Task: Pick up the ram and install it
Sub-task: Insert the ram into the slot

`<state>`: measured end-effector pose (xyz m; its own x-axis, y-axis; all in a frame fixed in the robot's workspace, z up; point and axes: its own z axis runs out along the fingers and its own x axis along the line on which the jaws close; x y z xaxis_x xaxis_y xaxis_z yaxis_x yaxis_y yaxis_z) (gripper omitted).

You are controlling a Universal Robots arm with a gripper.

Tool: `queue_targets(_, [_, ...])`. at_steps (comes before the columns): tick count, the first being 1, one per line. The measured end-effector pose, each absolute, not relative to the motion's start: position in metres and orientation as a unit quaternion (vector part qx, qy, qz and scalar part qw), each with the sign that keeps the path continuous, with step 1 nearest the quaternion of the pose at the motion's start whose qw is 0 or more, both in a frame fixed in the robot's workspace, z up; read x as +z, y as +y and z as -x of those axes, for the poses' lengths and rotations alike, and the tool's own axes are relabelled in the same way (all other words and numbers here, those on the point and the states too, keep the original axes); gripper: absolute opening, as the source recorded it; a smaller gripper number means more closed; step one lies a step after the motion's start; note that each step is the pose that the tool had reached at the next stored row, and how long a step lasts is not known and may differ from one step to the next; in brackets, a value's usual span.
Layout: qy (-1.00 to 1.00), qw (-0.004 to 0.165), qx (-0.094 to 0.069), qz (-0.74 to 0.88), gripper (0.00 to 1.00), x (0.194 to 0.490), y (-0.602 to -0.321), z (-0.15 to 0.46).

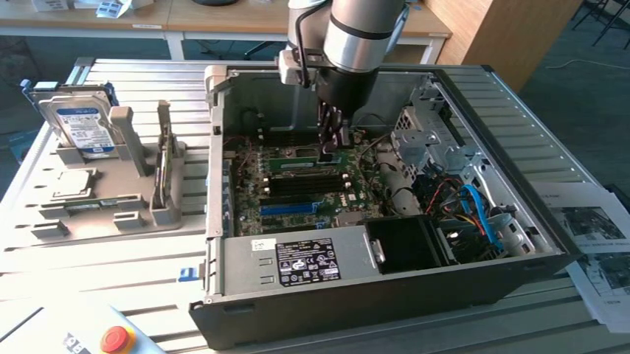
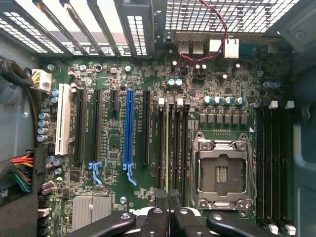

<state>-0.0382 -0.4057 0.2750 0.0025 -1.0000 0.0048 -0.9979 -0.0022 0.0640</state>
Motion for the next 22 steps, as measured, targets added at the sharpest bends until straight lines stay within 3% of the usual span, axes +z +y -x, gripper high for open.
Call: queue_targets(22, [-0.706,0.024,-0.021,-0.708,0.11,0.262,-0.407,0.038])
